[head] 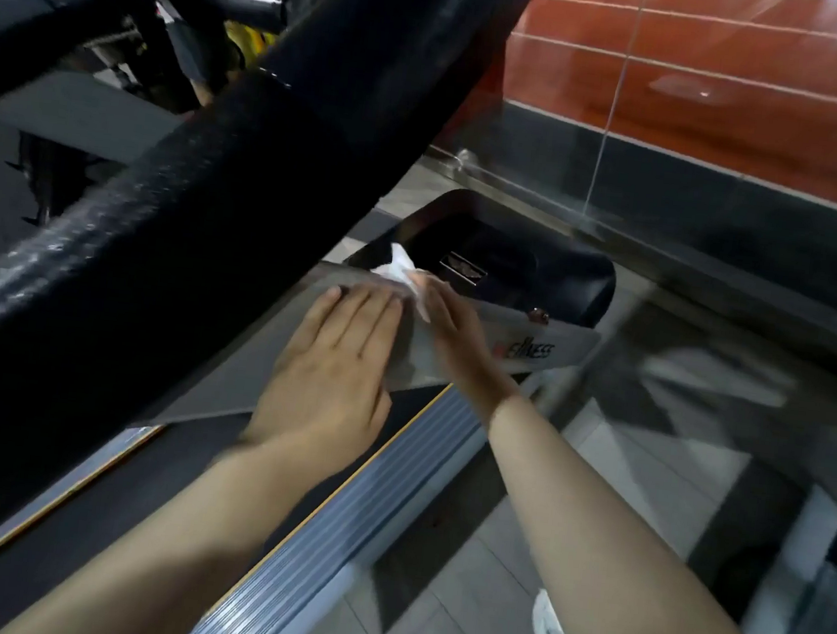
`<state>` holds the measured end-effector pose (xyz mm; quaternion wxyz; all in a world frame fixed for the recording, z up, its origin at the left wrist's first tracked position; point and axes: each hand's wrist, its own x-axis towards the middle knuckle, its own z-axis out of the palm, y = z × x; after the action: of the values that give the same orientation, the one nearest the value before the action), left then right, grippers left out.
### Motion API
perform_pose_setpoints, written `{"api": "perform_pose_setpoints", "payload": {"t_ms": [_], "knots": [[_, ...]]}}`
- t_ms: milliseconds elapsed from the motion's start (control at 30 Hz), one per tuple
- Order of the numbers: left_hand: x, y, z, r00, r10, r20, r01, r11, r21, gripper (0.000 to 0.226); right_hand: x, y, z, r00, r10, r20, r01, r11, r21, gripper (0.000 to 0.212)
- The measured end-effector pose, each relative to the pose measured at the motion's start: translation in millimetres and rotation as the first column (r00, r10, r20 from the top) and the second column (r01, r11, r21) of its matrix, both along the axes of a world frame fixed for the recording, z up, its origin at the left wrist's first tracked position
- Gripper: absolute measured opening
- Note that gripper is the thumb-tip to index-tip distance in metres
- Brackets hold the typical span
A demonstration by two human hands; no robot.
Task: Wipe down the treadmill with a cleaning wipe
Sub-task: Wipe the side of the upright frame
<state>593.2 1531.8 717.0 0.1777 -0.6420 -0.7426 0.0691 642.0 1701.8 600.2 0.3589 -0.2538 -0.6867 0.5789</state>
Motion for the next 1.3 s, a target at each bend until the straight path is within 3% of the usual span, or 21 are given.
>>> {"api": "perform_pose_setpoints", "payload": {"t_ms": [67,200,333,433,533,600,700,767,833,967,1133,1200,1300], "knots": [[0.8,14.8,-6.5,1.0,0.02,-0.012,-0.021,0.999,-0.032,0.068,7.6,32.5,-21.4,0.984,-0.064,0.165,0.064,0.998,0.006,0.036],[9.2,50.9,-22.7,1.0,0.021,0.023,-0.02,0.997,-0.071,0.067,15.3,61.4,-35.7,0.964,-0.001,0.264,0.023,0.996,-0.081,0.037],[14.6,98.4,-44.8,0.996,0.06,0.066,-0.051,0.99,-0.13,0.065,14.1,53.1,-55.6,0.998,0.056,0.041,-0.063,0.983,0.172,0.037],[13.1,136.1,-63.8,0.994,0.098,0.039,-0.088,0.976,-0.2,0.062,29.4,100.3,-89.0,0.99,0.057,0.127,-0.063,0.997,0.051,0.042],[13.6,171.0,-83.5,0.994,0.104,0.029,-0.094,0.964,-0.25,0.061,53.7,152.6,-127.9,0.945,-0.041,0.325,0.086,0.989,-0.123,0.043],[14.5,190.0,-95.7,0.994,0.093,0.051,-0.076,0.96,-0.269,0.062,56.6,162.8,-130.3,0.961,-0.043,0.272,0.093,0.98,-0.174,0.039],[17.4,212.3,-111.4,0.993,0.076,0.092,-0.051,0.965,-0.257,0.054,47.2,138.0,-124.6,0.992,0.039,0.121,-0.048,0.997,0.066,0.035],[22.4,224.7,-121.0,0.989,0.085,0.122,-0.051,0.965,-0.259,0.048,44.4,144.1,-140.7,0.987,0.062,0.147,-0.078,0.991,0.111,0.038],[24.8,234.2,-132.4,0.983,0.106,0.148,-0.061,0.957,-0.282,0.048,46.7,170.1,-171.5,0.974,0.003,0.226,-0.033,0.991,0.127,0.043],[26.4,249.6,-156.6,0.981,0.127,0.149,-0.066,0.931,-0.358,0.054,49.5,209.1,-202.8,0.923,-0.128,0.364,0.146,0.989,-0.022,0.045],[27.9,266.8,-171.1,0.971,0.124,0.205,-0.051,0.943,-0.329,0.036,33.1,167.7,-176.6,0.986,0.006,0.168,-0.03,0.99,0.141,0.045],[28.1,273.3,-175.5,0.966,0.15,0.209,-0.068,0.934,-0.351,0.036,46.6,192.6,-196.3,0.976,-0.042,0.211,0.003,0.983,0.181,0.046],[28.7,285.8,-183.2,0.961,0.2,0.19,-0.11,0.91,-0.4,0.039,63.7,231.9,-229.7,0.914,-0.104,0.392,0.032,0.982,0.186,0.047]]}}
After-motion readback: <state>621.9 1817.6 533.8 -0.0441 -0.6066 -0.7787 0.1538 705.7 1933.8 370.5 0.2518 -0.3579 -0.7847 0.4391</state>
